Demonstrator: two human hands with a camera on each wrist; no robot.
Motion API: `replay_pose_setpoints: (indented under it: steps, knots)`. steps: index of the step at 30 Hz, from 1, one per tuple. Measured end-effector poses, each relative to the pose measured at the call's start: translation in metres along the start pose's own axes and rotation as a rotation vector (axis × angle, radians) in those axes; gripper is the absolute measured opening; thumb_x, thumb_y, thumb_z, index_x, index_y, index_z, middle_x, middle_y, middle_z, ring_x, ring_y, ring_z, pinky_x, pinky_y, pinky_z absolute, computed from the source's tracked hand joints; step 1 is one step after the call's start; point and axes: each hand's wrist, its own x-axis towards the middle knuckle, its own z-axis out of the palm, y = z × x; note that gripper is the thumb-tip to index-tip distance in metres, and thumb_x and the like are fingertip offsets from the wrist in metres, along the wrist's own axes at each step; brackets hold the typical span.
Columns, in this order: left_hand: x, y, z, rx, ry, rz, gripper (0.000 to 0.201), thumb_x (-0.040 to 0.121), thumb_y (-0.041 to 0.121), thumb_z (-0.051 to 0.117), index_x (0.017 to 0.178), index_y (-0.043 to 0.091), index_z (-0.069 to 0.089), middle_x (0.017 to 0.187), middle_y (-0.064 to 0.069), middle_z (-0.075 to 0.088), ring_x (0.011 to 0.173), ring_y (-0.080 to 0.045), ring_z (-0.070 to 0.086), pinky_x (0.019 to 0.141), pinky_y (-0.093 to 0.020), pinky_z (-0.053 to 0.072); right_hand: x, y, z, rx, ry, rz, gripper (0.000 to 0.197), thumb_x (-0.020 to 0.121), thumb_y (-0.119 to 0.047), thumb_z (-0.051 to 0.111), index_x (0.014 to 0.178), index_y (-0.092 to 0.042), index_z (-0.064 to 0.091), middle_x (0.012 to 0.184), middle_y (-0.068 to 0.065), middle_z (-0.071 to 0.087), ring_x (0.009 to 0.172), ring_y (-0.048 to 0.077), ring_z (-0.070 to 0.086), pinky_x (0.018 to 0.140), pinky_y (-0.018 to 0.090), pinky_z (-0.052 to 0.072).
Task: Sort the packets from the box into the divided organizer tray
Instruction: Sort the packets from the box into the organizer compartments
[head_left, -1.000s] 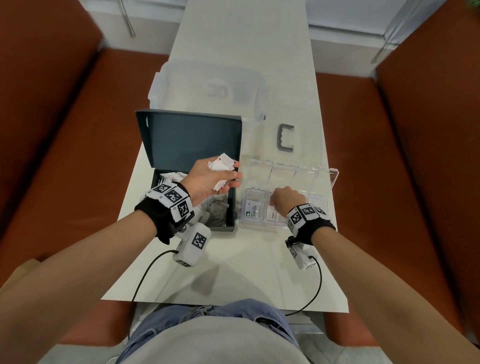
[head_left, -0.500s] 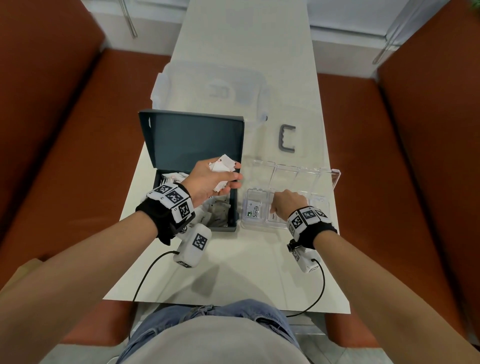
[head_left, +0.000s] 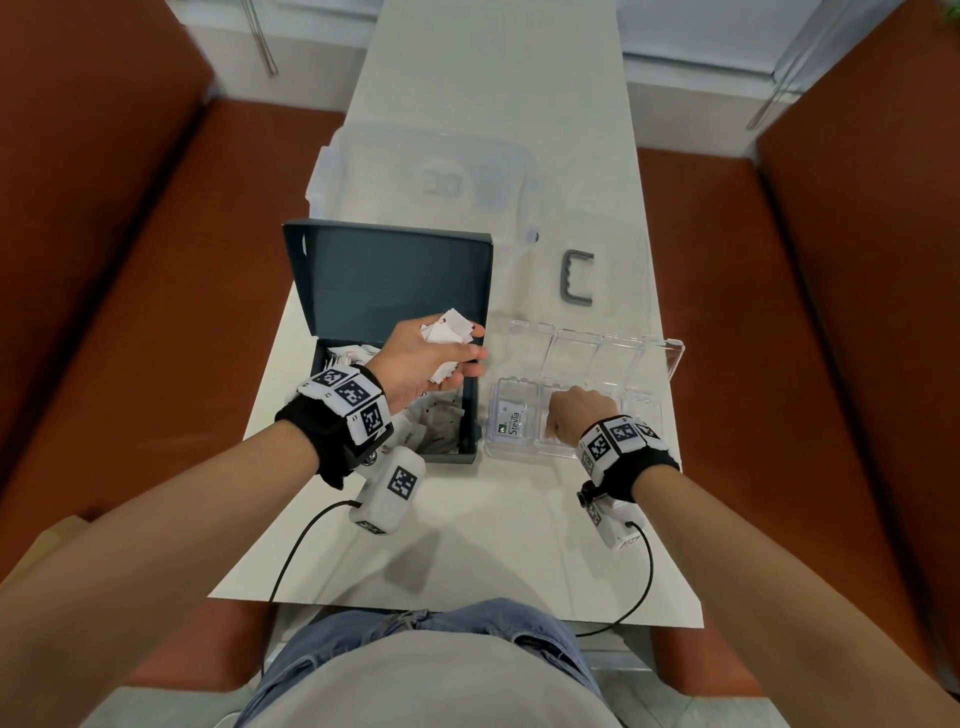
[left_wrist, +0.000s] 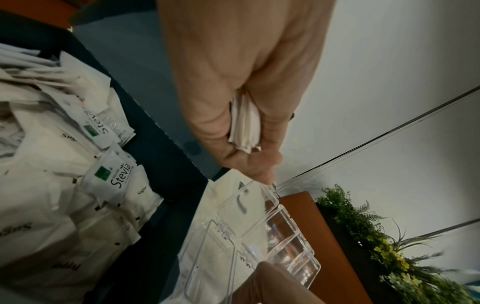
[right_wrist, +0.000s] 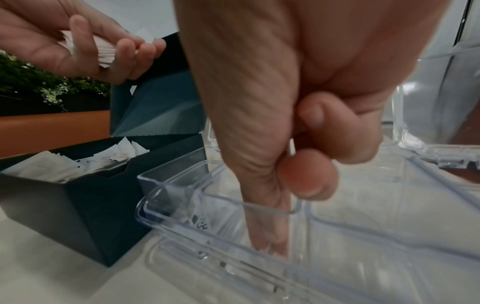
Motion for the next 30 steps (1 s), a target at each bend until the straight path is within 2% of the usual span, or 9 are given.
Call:
replay_pose_setpoints:
  steps: [5, 11, 14, 16, 19, 22, 24, 27, 30]
  knots:
    - [-0.001, 0.0, 0.001, -0.001, 0.003, -0.002, 0.024, 0.082, 0.002, 0.072, 0.105, 0.01, 0.069, 0.098, -0.014, 0.074, 0.083, -0.023, 0.071, 0.054, -0.02, 0.051, -0.003, 0.0, -0.003, 0.061, -0.031, 0.016, 0.025, 0.09, -0.006, 0.049, 0.106, -0.011, 0.068, 0.11, 0.007, 0.064, 0.096, 0.031, 0.062, 0.07, 0.033, 0.045]
    - [-0.003, 0.002, 0.001, 0.007, -0.002, 0.001, 0.023, 0.083, 0.004, 0.072, 0.105, 0.011, 0.069, 0.099, -0.014, 0.073, 0.082, -0.022, 0.071, 0.054, -0.02, 0.051, -0.016, 0.008, -0.027, 0.218, -0.009, 0.036, 0.022, 0.093, -0.01, 0.054, 0.106, -0.014, 0.071, 0.11, 0.008, 0.066, 0.086, 0.03, 0.068, 0.081, 0.038, 0.056]
    - [-0.004, 0.005, 0.002, -0.024, -0.013, -0.009, 0.019, 0.084, 0.01, 0.073, 0.103, 0.012, 0.069, 0.102, -0.015, 0.073, 0.083, -0.022, 0.071, 0.055, -0.02, 0.051, -0.028, 0.019, -0.058, 0.365, 0.105, -0.017, 0.023, 0.094, -0.014, 0.053, 0.11, -0.018, 0.069, 0.107, 0.001, 0.067, 0.063, 0.018, 0.068, 0.072, 0.031, 0.057]
    - [-0.006, 0.008, 0.004, -0.079, -0.039, -0.033, 0.017, 0.086, 0.021, 0.072, 0.101, 0.013, 0.068, 0.103, -0.016, 0.072, 0.082, -0.021, 0.071, 0.055, -0.02, 0.052, -0.037, 0.018, -0.081, 0.494, 0.228, -0.085, 0.022, 0.094, -0.017, 0.054, 0.111, -0.022, 0.068, 0.103, -0.002, 0.068, 0.05, 0.008, 0.063, 0.067, 0.025, 0.055]
    - [-0.006, 0.012, 0.009, -0.164, -0.067, -0.119, 0.037, 0.092, 0.045, 0.059, 0.105, 0.011, 0.066, 0.098, -0.014, 0.072, 0.078, -0.02, 0.071, 0.058, -0.023, 0.056, -0.05, 0.002, -0.105, 0.671, 0.461, -0.233, 0.019, 0.093, -0.017, 0.056, 0.104, -0.023, 0.07, 0.094, -0.002, 0.07, 0.043, 0.001, 0.058, 0.063, 0.019, 0.053]
    - [-0.007, 0.015, 0.01, -0.262, -0.129, -0.175, 0.056, 0.094, 0.056, 0.046, 0.108, 0.005, 0.062, 0.095, -0.015, 0.073, 0.079, -0.022, 0.073, 0.064, -0.027, 0.059, -0.058, -0.026, -0.111, 0.777, 0.515, -0.353, 0.017, 0.089, -0.026, 0.064, 0.105, -0.025, 0.069, 0.086, -0.004, 0.07, 0.049, -0.005, 0.057, 0.061, 0.015, 0.048]
    - [-0.008, 0.016, 0.009, -0.309, -0.179, -0.189, 0.06, 0.094, 0.059, 0.043, 0.108, 0.004, 0.061, 0.094, -0.013, 0.073, 0.081, -0.022, 0.072, 0.065, -0.031, 0.059, -0.059, -0.042, -0.106, 0.76, 0.454, -0.382, 0.032, 0.082, -0.036, 0.071, 0.111, -0.024, 0.065, 0.088, -0.003, 0.067, 0.064, -0.003, 0.057, 0.066, 0.016, 0.042]
    - [-0.011, 0.019, 0.009, -0.325, -0.213, -0.202, 0.053, 0.097, 0.051, 0.044, 0.115, 0.004, 0.06, 0.103, -0.012, 0.07, 0.087, -0.022, 0.071, 0.07, -0.037, 0.059, -0.051, -0.054, -0.098, 0.746, 0.437, -0.351, 0.043, 0.075, -0.037, 0.078, 0.11, -0.017, 0.063, 0.092, 0.003, 0.058, 0.081, 0.013, 0.054, 0.068, 0.019, 0.039]
    - [-0.017, 0.02, 0.005, -0.301, -0.24, -0.216, 0.031, 0.099, 0.019, 0.046, 0.122, 0.0, 0.055, 0.113, -0.02, 0.067, 0.099, -0.03, 0.069, 0.082, -0.041, 0.059, -0.044, -0.049, -0.099, 0.825, 0.45, -0.286, 0.034, 0.074, -0.031, 0.08, 0.099, -0.015, 0.064, 0.089, 0.001, 0.056, 0.079, 0.013, 0.054, 0.063, 0.016, 0.04]
